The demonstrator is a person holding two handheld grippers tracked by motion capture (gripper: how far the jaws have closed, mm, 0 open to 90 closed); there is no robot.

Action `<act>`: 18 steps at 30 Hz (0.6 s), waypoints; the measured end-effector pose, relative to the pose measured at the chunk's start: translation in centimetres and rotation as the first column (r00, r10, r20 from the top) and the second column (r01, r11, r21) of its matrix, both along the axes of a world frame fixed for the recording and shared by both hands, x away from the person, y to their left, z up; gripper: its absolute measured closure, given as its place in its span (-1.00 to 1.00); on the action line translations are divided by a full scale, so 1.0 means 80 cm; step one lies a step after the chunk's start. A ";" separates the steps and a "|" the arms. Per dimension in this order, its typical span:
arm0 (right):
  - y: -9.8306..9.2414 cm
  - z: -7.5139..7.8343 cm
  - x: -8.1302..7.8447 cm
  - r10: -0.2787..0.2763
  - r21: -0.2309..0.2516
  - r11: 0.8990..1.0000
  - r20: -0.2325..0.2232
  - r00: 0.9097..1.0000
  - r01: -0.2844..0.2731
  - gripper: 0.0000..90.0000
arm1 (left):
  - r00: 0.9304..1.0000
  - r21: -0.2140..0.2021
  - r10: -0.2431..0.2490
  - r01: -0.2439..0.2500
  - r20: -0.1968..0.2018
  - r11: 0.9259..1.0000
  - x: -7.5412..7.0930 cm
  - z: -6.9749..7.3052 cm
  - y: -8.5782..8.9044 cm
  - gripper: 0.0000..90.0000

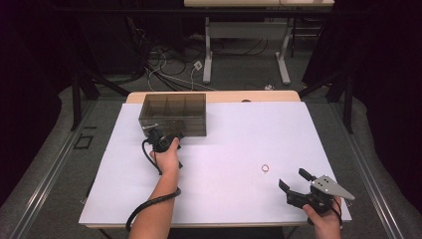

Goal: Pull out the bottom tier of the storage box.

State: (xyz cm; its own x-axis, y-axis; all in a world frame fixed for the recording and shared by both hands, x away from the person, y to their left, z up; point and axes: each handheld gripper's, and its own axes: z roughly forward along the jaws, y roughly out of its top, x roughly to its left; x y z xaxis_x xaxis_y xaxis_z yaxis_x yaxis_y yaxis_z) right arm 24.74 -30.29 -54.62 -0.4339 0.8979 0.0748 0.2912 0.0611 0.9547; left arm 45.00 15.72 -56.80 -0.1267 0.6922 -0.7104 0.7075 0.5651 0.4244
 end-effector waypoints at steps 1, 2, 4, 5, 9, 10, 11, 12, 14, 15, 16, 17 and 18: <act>0.000 0.000 0.000 -0.001 0.000 1.000 -0.002 1.000 0.001 -0.67 | 1.000 -0.003 0.003 -0.003 0.000 1.000 0.001 -0.002 0.001 0.49; 0.000 0.000 0.000 -0.003 0.002 1.000 -0.009 1.000 0.003 -0.67 | 1.000 0.001 0.010 -0.010 0.004 1.000 0.001 -0.003 0.001 0.49; 0.001 0.000 0.000 -0.002 0.005 1.000 -0.012 1.000 0.002 -0.67 | 1.000 -0.002 0.014 -0.014 0.003 1.000 0.001 -0.004 0.001 0.50; 0.001 0.000 -0.001 -0.005 0.007 1.000 -0.014 1.000 0.006 -0.67 | 1.000 -0.009 0.006 -0.006 -0.003 1.000 0.001 -0.006 0.003 0.52; 0.000 -0.001 0.001 0.004 -0.005 1.000 -0.005 1.000 -0.004 -0.67 | 1.000 -0.012 0.015 -0.015 0.007 1.000 0.002 -0.008 0.002 0.57; 0.001 -0.001 0.001 0.003 0.001 1.000 -0.007 1.000 -0.003 -0.67 | 1.000 -0.006 0.008 -0.008 0.006 1.000 0.002 -0.009 0.002 0.58; 0.001 -0.001 0.001 0.003 0.001 1.000 -0.007 1.000 -0.003 -0.67 | 1.000 -0.006 0.008 -0.008 0.006 1.000 0.002 -0.009 0.002 0.60; 0.001 -0.001 0.001 0.003 0.000 1.000 -0.006 1.000 -0.003 -0.67 | 1.000 -0.006 0.000 0.000 0.002 1.000 0.002 -0.009 0.002 0.60; 0.000 -0.001 0.001 0.005 -0.004 1.000 -0.005 1.000 -0.005 -0.67 | 1.000 -0.012 0.003 -0.003 0.007 1.000 0.003 -0.009 0.002 0.61; 0.000 -0.001 0.001 0.004 -0.005 1.000 -0.005 1.000 -0.004 -0.67 | 1.000 -0.013 0.002 -0.002 0.007 1.000 0.003 -0.009 0.002 0.61; 0.000 -0.001 0.001 0.002 -0.001 1.000 -0.007 1.000 -0.002 -0.67 | 1.000 -0.013 0.005 -0.005 0.008 1.000 0.004 -0.009 0.002 0.62; 0.000 -0.001 0.001 0.001 0.001 1.000 -0.009 1.000 0.000 -0.67 | 1.000 -0.017 0.006 -0.006 0.009 1.000 0.004 -0.010 0.002 0.64; 0.001 -0.001 0.001 0.001 -0.001 1.000 -0.009 1.000 -0.001 -0.67 | 1.000 -0.018 0.003 -0.002 0.008 1.000 0.004 -0.010 0.002 0.66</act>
